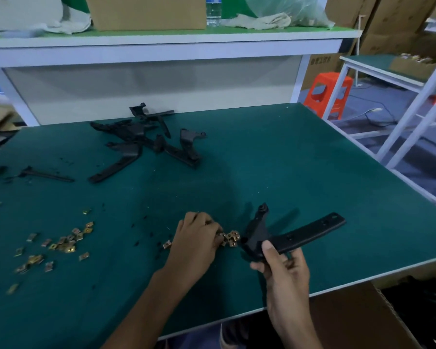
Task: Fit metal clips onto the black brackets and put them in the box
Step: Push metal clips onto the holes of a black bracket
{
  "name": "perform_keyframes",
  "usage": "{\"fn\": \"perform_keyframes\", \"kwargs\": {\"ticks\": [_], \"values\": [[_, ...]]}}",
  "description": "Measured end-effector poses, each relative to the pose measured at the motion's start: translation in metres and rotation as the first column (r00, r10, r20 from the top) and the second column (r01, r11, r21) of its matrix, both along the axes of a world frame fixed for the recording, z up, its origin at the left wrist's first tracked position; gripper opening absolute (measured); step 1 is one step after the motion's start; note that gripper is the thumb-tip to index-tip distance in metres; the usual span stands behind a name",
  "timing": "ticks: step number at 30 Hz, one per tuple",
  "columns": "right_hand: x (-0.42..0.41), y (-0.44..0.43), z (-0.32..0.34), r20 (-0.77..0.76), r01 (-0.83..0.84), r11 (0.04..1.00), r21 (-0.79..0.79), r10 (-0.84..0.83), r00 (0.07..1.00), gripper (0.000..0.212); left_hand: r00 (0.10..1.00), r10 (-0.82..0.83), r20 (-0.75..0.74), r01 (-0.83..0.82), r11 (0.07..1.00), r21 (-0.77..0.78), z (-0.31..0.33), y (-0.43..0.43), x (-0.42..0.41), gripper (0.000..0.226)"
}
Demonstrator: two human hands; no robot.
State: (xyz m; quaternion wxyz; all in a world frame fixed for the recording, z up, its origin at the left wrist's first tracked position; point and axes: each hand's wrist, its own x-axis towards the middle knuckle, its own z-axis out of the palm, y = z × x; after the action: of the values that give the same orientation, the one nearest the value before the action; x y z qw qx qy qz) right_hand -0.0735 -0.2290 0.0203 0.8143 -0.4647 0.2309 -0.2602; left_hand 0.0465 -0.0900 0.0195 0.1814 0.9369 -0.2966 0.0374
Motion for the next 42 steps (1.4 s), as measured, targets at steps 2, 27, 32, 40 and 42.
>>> {"fn": "perform_keyframes", "kwargs": {"ticks": [2,27,32,40,42], "values": [[-0.001,0.0,0.0,-0.001,-0.022,1.0,-0.007,0.022,1.0,0.024,1.0,0.02,-0.015,-0.02,0.999,-0.049,0.003,0.001,-0.002,0.022],[0.01,0.022,-0.001,-0.023,-0.277,0.956,-0.091,0.276,0.961,0.022,0.878,0.073,-0.474,-0.394,0.673,-0.626,0.013,0.033,-0.047,0.031],[0.011,0.018,0.002,-0.01,-0.367,0.929,-0.05,0.367,0.93,0.015,0.875,0.077,-0.479,-0.418,0.621,-0.663,0.01,0.033,-0.049,0.02],[0.013,0.014,0.002,-0.071,-0.5,0.861,-0.09,0.495,0.866,0.028,0.863,-0.021,-0.505,-0.34,0.714,-0.612,0.017,0.021,-0.057,0.026],[0.014,0.014,0.0,-0.064,-0.463,0.883,-0.075,0.459,0.886,0.03,0.886,0.079,-0.456,-0.366,0.722,-0.587,0.02,0.024,-0.055,0.018]]}}
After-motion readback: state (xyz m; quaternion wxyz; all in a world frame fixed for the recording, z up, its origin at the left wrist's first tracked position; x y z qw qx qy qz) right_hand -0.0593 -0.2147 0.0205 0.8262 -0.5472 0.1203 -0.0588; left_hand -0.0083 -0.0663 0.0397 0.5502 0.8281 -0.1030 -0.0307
